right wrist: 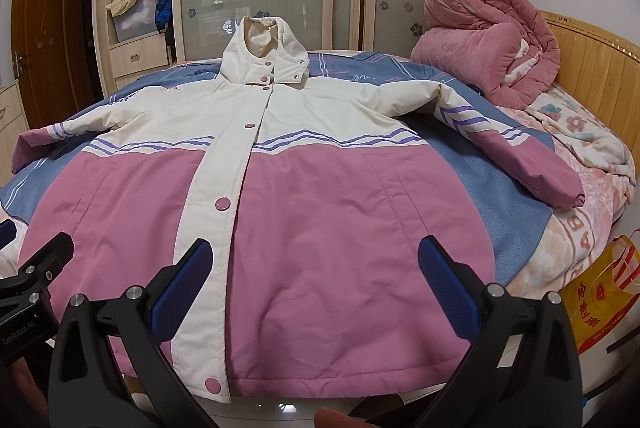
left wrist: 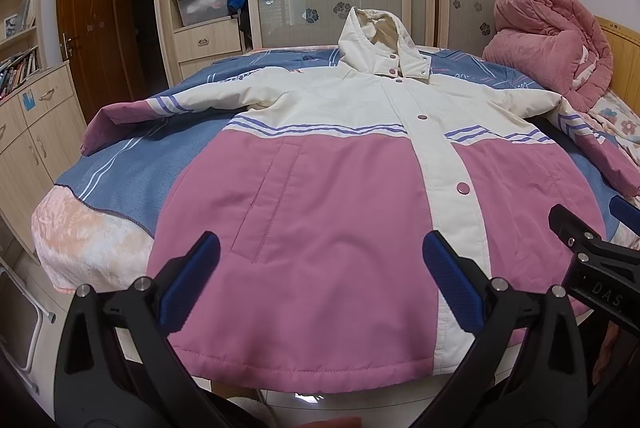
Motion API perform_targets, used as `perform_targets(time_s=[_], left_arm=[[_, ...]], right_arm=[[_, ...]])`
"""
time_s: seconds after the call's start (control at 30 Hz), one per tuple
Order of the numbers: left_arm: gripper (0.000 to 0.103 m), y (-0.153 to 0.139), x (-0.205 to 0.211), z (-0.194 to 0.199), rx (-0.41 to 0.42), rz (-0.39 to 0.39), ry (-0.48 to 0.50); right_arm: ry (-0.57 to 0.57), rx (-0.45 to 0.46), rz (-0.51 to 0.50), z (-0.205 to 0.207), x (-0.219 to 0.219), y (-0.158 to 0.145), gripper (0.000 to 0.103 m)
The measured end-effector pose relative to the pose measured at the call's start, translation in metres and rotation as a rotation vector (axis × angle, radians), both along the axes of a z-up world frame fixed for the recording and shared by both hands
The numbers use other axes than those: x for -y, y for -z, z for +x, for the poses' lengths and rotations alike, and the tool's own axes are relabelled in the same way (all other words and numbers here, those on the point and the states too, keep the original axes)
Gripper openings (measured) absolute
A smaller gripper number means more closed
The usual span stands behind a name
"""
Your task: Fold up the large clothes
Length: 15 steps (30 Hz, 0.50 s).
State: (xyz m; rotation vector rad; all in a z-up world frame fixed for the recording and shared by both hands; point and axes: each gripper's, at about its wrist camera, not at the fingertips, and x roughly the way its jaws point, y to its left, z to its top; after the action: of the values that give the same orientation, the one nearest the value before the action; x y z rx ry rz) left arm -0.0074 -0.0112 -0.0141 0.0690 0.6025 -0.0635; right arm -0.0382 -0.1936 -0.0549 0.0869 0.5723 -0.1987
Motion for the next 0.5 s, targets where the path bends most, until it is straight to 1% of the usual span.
perform_targets(time_s=[0.5], left_arm=[[0.101, 0.0001, 0.0003, -0.0002, 0.001, 0.003, 0.001]], right_arm=[[-0.002, -0.004, 0.001, 0.0002, -0.0003, 0.0007, 0.102]])
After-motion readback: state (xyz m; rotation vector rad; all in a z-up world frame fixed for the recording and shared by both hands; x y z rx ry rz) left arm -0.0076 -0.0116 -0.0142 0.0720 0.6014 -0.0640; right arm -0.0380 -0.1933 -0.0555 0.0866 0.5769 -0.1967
